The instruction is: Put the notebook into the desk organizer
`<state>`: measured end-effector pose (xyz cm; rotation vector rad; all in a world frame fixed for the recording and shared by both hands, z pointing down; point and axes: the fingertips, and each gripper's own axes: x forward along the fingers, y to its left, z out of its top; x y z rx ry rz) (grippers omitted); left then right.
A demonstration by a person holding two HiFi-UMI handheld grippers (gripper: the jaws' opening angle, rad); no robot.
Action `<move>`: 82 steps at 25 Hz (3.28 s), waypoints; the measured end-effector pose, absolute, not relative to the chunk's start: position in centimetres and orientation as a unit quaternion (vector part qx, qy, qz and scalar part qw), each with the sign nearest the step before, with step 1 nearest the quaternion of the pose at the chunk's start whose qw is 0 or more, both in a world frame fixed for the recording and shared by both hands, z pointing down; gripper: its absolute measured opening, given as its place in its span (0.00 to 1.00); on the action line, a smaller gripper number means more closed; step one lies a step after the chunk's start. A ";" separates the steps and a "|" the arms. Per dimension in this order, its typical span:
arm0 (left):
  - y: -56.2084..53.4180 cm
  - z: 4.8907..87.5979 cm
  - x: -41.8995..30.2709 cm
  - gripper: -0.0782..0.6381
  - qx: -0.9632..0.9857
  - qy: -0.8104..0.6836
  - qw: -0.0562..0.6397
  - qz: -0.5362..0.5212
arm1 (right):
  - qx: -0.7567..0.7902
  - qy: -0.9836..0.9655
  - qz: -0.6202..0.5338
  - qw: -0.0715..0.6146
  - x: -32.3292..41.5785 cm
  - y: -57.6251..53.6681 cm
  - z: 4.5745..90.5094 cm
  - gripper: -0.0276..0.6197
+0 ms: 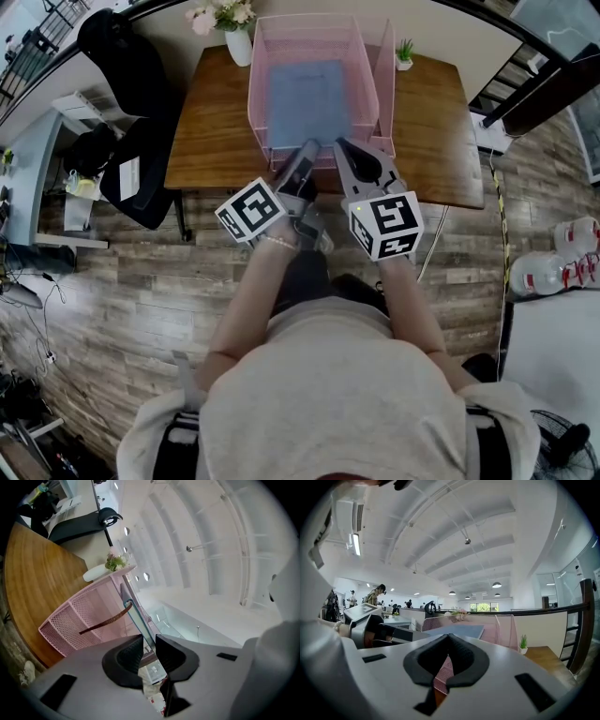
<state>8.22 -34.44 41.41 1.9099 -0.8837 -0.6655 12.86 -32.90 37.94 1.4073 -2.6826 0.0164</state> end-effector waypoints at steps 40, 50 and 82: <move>-38.4 42.0 8.6 0.29 0.772 -0.336 0.466 -0.272 | 0.461 -0.886 0.034 0.046 12.7 -36.6 38.9 0.06; -38.0 41.7 8.5 0.28 0.782 -0.366 0.440 -0.247 | 0.462 -0.885 0.030 0.045 12.9 -35.8 38.8 0.06; -33.5 38.2 8.1 0.27 0.866 -0.460 0.186 -0.067 | 0.470 -0.882 0.003 0.036 14.2 -32.7 37.1 0.06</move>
